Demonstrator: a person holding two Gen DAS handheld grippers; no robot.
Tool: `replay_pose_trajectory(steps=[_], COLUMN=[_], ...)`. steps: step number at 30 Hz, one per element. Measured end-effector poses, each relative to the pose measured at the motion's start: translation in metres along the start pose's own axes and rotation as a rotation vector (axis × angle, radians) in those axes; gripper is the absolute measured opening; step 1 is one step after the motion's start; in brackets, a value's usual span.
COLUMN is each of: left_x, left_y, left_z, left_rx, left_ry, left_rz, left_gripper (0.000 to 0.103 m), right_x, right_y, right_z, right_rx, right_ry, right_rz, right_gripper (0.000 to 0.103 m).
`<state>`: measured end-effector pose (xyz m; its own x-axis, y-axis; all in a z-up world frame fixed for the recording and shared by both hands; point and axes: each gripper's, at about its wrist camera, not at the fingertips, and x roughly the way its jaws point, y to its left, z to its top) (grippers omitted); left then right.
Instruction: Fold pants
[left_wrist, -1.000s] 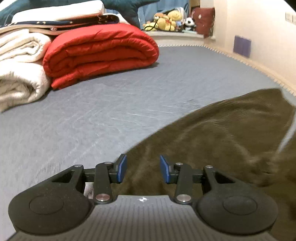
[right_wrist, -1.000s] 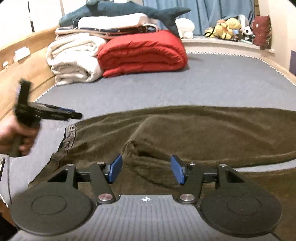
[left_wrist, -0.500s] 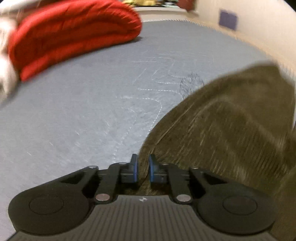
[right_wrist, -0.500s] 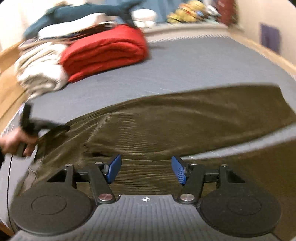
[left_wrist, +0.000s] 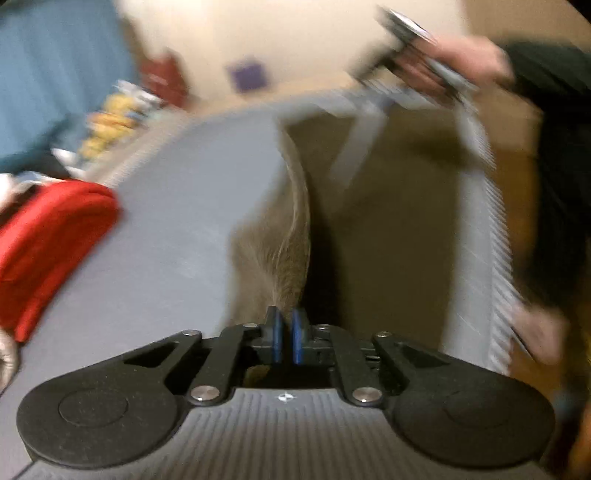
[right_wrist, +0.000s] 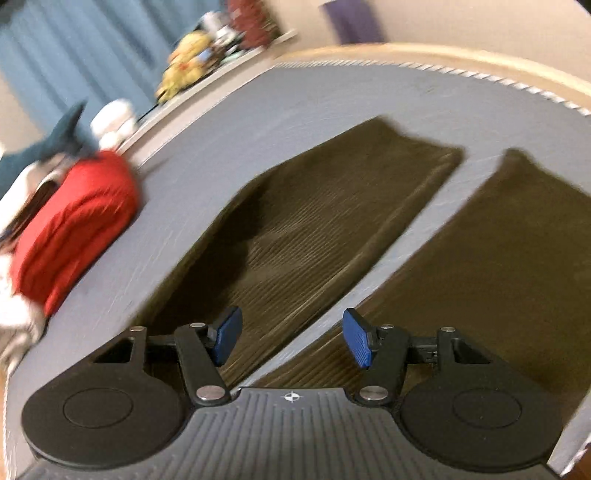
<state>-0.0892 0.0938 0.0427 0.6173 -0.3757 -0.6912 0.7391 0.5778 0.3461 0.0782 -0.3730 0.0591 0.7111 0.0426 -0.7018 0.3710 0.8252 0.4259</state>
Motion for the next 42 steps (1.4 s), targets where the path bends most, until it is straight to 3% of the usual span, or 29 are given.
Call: replay_pose_trajectory(steps=[3, 7, 11, 13, 15, 16, 18, 21, 23, 25, 26, 27, 28, 29, 30, 37, 38, 40, 41, 42], left_x=[0.009, 0.043, 0.040, 0.047, 0.059, 0.066, 0.072, 0.086, 0.087, 0.095, 0.094, 0.092, 0.090, 0.090, 0.090, 0.076, 0.075, 0.070, 0.068, 0.065], left_y=[-0.020, -0.021, -0.004, -0.004, -0.014, -0.018, -0.024, -0.033, -0.033, -0.032, -0.028, -0.023, -0.018, -0.013, -0.009, -0.001, 0.001, 0.003, 0.005, 0.006], left_z=[-0.025, -0.044, -0.039, -0.033, -0.030, -0.028, -0.028, -0.032, -0.041, -0.052, -0.055, -0.057, -0.058, -0.060, -0.063, -0.072, -0.070, -0.068, -0.067, -0.066], left_rx=[-0.015, -0.009, -0.116, -0.095, -0.059, -0.038, -0.008, 0.039, 0.070, 0.081, 0.070, 0.051, 0.036, 0.029, 0.023, 0.016, 0.011, -0.002, -0.006, -0.010], left_ry=[0.079, 0.153, 0.032, 0.021, 0.047, 0.064, 0.087, 0.136, 0.198, 0.262, 0.252, 0.243, 0.240, 0.245, 0.251, 0.237, 0.232, 0.218, 0.212, 0.206], left_rz=[-0.052, -0.048, -0.041, -0.025, -0.035, -0.044, -0.063, -0.107, -0.096, -0.076, -0.080, -0.083, -0.071, -0.056, -0.050, -0.043, -0.041, -0.029, -0.022, -0.013], left_gripper=[0.000, 0.004, 0.028, 0.029, 0.035, 0.039, 0.058, 0.069, 0.071, 0.071, 0.071, 0.063, 0.056, 0.041, 0.036, 0.018, 0.016, 0.014, 0.013, 0.012], right_x=[-0.007, -0.009, 0.001, 0.008, 0.020, 0.022, 0.035, 0.053, 0.062, 0.072, 0.079, 0.085, 0.090, 0.096, 0.102, 0.132, 0.134, 0.138, 0.139, 0.138], right_y=[-0.018, -0.040, -0.050, -0.055, -0.060, -0.062, -0.064, -0.062, -0.058, -0.055, -0.054, -0.052, -0.053, -0.053, -0.054, -0.048, -0.045, -0.041, -0.039, -0.038], right_z=[0.008, 0.012, 0.017, 0.023, 0.026, 0.026, 0.026, 0.028, 0.029, 0.030, 0.031, 0.032, 0.033, 0.034, 0.035, 0.037, 0.036, 0.037, 0.038, 0.039], right_rx=[0.014, 0.039, 0.059, 0.073, 0.091, 0.101, 0.119, 0.126, 0.110, 0.092, 0.083, 0.074, 0.070, 0.067, 0.067, 0.053, 0.045, 0.037, 0.037, 0.043], right_ry=[-0.059, -0.086, -0.085, -0.083, -0.072, -0.066, -0.048, -0.034, -0.040, -0.041, -0.039, -0.041, -0.041, -0.037, -0.034, -0.036, -0.042, -0.045, -0.042, -0.052], right_rz=[-0.049, -0.068, -0.044, -0.013, 0.026, 0.040, 0.058, 0.062, 0.053, 0.034, 0.015, -0.007, -0.017, -0.021, -0.025, -0.049, -0.046, -0.031, -0.030, -0.038], right_gripper=[0.062, 0.062, 0.062, 0.057, 0.035, 0.032, 0.032, 0.035, 0.037, 0.049, 0.057, 0.060, 0.060, 0.060, 0.060, 0.060, 0.057, 0.034, 0.012, 0.008])
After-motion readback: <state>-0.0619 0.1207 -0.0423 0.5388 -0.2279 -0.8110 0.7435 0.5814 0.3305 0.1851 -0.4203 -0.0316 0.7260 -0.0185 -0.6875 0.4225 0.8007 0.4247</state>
